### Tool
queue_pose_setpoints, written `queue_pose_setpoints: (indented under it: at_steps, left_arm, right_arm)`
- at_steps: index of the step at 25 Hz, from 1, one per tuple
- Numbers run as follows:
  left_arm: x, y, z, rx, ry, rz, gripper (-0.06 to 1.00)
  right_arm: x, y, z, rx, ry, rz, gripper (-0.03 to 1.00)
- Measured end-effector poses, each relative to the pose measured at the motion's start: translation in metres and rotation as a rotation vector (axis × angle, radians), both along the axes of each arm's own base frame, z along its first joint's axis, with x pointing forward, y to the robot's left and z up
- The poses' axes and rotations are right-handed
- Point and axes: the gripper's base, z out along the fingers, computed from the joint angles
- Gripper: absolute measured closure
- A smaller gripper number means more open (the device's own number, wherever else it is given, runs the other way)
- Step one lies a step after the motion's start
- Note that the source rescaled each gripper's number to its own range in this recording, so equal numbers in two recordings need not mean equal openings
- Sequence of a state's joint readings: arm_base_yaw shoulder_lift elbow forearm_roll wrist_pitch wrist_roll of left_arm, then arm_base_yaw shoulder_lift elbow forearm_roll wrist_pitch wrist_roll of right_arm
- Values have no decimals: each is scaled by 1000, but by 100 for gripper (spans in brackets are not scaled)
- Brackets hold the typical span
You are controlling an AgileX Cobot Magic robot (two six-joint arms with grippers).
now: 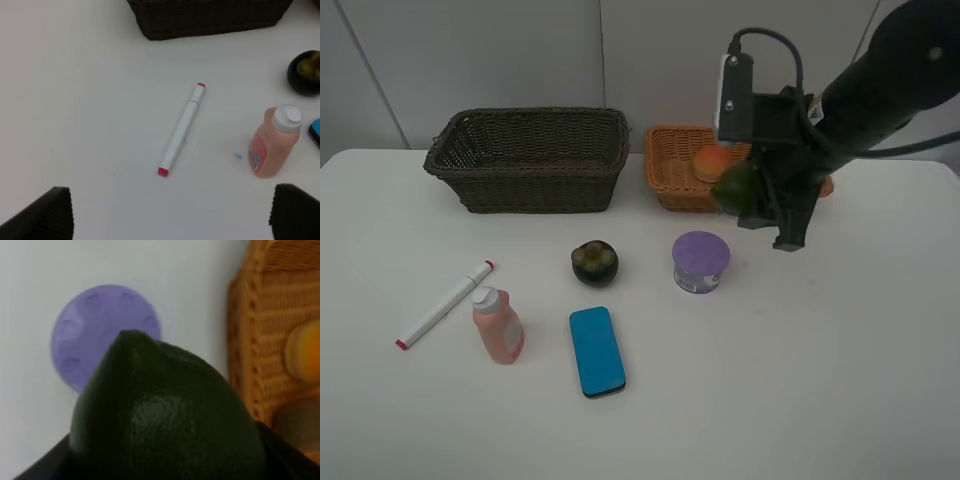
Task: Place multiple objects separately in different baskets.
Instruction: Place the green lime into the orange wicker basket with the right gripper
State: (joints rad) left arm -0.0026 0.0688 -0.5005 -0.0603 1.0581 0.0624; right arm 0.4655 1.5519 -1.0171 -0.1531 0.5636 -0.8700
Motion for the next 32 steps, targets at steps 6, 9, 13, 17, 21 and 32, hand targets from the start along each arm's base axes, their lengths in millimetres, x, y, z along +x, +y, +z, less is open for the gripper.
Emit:
queue_pose_setpoints:
  at_steps: [6,9,13,17,21,32]
  left_arm:
    - [0,0,0,0,0,0,-6]
    - [0,0,0,0,0,0,-6]
    - [0,0,0,0,0,0,-6]
    - [0,0,0,0,0,0,-6]
    - [0,0,0,0,0,0,-6]
    - [0,0,0,0,0,0,-6]
  right_arm:
    - [47,-22,13,193,-142,-231,86]
    - [71,-33,9,300,-189,-344,86]
    - [101,-47,-2,414,-216,-477,86]
    - [125,-58,-17,474,-208,-575,86]
    - [141,-68,-32,499,-195,-635,86]
    - [150,-87,-69,470,-129,-710,86]
